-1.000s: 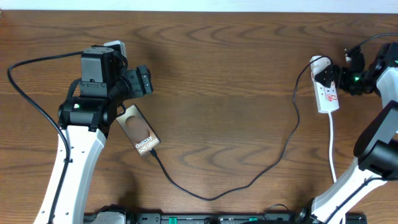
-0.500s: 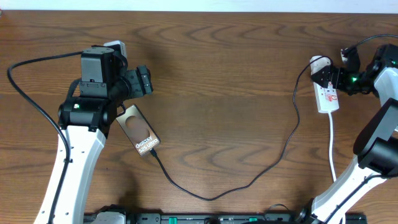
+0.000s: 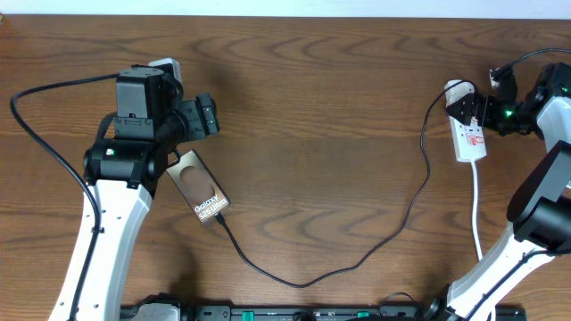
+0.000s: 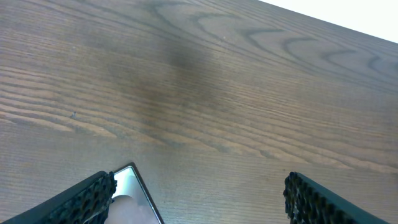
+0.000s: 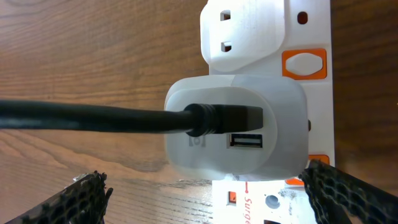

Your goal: Plug charger to phone and switch on socket

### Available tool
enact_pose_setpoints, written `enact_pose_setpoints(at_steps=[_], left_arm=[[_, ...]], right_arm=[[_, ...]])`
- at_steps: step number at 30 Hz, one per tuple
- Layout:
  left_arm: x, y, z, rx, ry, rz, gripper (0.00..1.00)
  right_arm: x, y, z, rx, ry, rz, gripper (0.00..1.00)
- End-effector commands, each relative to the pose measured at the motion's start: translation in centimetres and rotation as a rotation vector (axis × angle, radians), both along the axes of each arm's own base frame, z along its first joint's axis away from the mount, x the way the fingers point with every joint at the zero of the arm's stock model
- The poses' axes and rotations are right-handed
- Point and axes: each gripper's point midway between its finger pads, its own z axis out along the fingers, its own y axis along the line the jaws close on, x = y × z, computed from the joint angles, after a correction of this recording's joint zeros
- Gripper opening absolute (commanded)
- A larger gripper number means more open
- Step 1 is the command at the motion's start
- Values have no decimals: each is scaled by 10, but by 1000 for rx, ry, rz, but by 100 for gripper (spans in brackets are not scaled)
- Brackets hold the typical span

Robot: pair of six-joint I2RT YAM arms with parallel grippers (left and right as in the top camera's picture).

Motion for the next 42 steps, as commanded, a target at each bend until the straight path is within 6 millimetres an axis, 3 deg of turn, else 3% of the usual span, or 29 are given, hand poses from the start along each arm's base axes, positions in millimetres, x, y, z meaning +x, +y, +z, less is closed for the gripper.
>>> enact_pose_setpoints(at_steps=[1, 9, 23, 42], left_arm=[[2, 2, 7, 22, -19, -1, 88], [1, 2, 6, 22, -13, -1, 88], [-2, 3, 4, 24, 2, -1, 88], [-3, 3, 2, 24, 10, -1, 88]], right_arm=[[0, 10, -6, 55, 15, 6, 99], [-3, 18, -21, 124, 53, 4, 95], [-4, 21, -24, 111, 64, 8, 99], [-7, 41, -37, 106, 116, 8, 99]])
